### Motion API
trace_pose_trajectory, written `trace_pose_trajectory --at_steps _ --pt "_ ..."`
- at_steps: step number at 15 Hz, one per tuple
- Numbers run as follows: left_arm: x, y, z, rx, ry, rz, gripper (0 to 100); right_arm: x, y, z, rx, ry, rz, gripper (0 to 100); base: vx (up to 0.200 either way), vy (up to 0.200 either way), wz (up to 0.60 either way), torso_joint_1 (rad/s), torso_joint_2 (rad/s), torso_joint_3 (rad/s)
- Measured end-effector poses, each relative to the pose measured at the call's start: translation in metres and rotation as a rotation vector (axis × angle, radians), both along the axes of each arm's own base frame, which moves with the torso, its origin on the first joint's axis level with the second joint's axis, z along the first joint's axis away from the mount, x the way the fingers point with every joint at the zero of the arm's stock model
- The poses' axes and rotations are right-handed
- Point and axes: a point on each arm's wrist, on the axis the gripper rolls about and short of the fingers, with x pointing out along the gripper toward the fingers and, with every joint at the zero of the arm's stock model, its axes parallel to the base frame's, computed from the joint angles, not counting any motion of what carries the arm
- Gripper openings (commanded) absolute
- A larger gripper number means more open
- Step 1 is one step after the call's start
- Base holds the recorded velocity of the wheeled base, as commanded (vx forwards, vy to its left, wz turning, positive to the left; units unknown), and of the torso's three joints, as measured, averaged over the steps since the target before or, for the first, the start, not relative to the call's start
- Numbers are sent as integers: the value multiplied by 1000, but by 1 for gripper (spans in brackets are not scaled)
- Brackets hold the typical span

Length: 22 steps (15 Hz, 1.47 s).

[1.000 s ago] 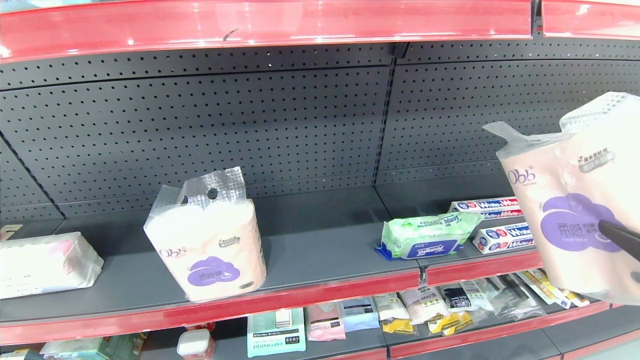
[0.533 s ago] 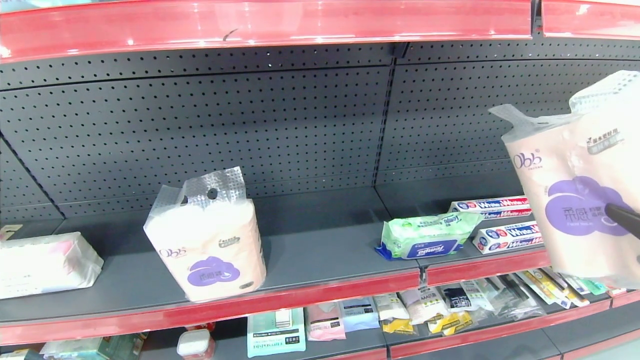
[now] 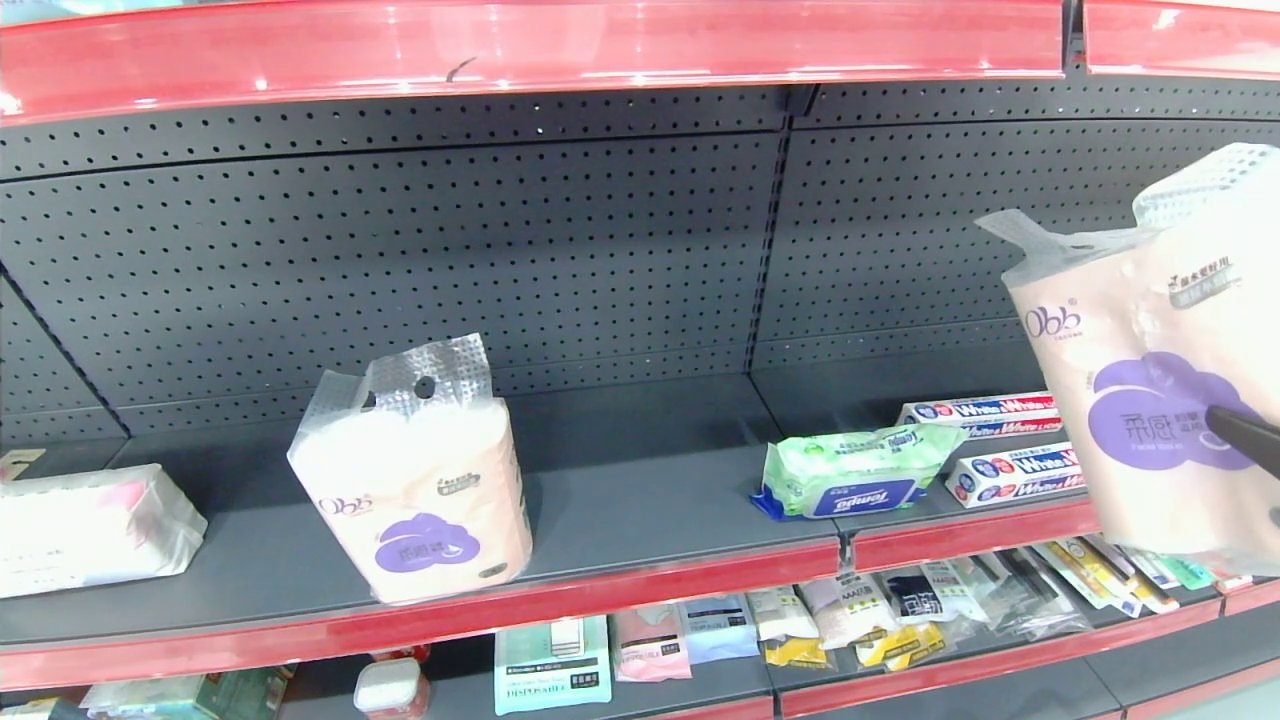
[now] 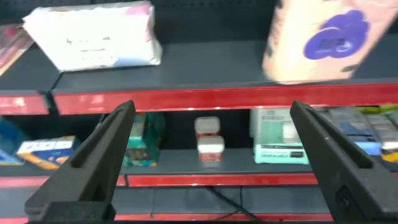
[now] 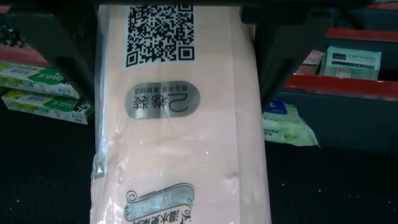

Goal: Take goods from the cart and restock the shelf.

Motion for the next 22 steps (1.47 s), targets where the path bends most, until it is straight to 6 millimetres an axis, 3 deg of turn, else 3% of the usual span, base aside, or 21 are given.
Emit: trace_pose_trajectory --at_steps 4,17,22 --pt "5 -4 -1 -20 -101 -146 100 -1 0 1 3 -6 21 0 0 0 0 0 0 0" --pt "6 -3 -4 -47 -98 -122 100 -1 1 0 -2 0 54 0 0 0 0 0 0 0" --pt "6 -3 -4 -44 -98 -120 100 0 1 0 -1 -3 54 0 0 0 600 3 1 5"
